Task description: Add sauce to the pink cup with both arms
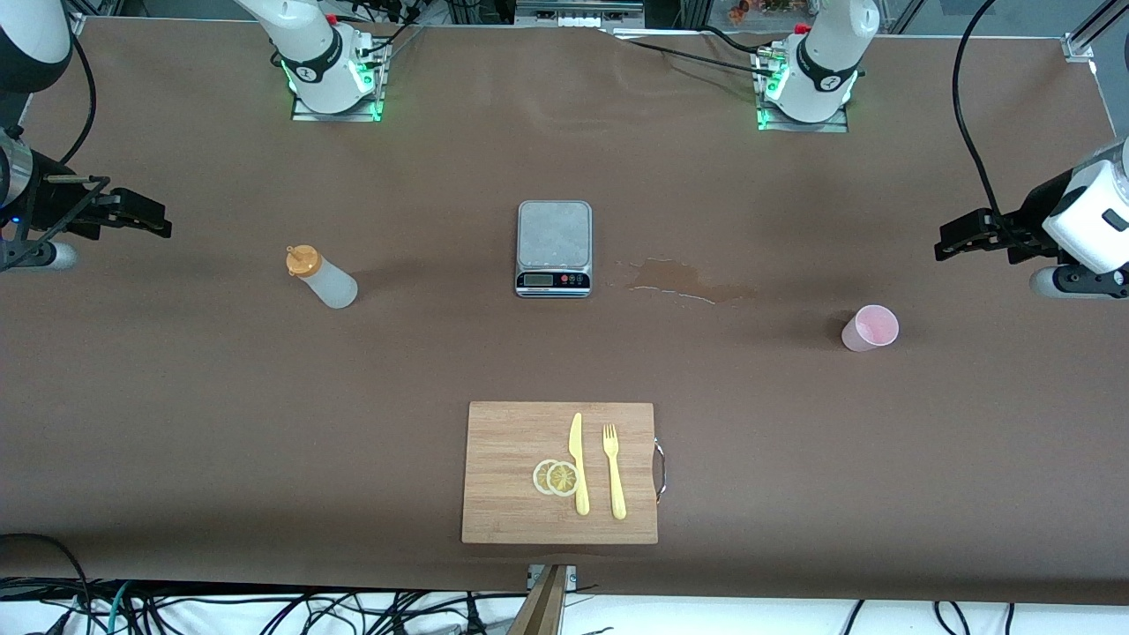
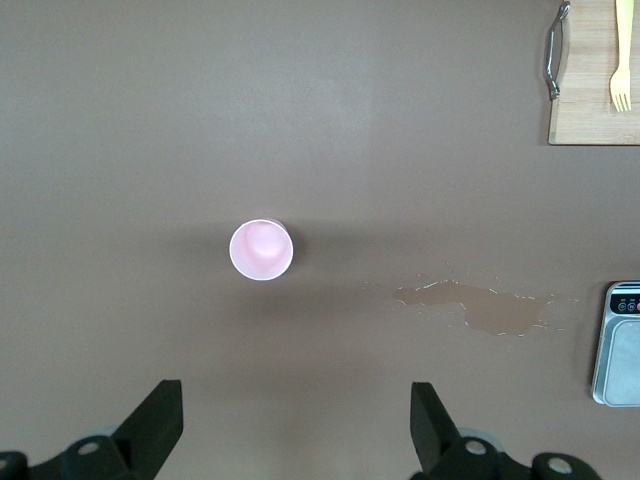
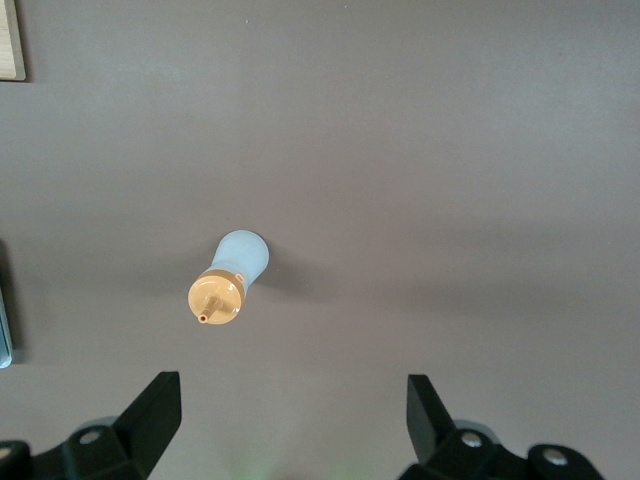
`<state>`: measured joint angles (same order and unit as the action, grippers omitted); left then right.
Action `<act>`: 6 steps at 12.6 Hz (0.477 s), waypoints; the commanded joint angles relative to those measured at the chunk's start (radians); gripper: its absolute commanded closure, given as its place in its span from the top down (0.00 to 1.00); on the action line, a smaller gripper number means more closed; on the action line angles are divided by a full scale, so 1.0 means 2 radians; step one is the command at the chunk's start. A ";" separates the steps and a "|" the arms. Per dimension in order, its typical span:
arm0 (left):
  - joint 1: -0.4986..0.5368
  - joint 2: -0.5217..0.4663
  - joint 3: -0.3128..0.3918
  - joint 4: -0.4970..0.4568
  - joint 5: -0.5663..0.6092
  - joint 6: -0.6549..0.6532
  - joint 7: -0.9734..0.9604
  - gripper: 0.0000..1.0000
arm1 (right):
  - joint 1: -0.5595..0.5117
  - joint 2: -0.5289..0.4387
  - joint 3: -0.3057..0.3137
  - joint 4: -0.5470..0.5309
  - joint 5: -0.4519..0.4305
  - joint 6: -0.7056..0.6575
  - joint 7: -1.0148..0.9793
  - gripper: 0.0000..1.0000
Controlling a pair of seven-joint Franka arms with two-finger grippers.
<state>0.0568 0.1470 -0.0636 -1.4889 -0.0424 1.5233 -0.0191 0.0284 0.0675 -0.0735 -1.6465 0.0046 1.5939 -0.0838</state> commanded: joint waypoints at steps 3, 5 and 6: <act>0.002 0.003 0.000 0.005 -0.004 -0.005 -0.004 1.00 | -0.003 0.002 0.003 0.009 0.004 -0.002 0.005 1.00; 0.002 0.003 0.000 0.005 -0.005 -0.005 -0.005 1.00 | -0.003 0.002 0.003 0.009 0.005 -0.002 0.005 1.00; 0.002 0.003 0.000 0.005 -0.005 -0.005 -0.004 1.00 | -0.003 0.002 0.003 0.009 0.005 -0.002 0.005 1.00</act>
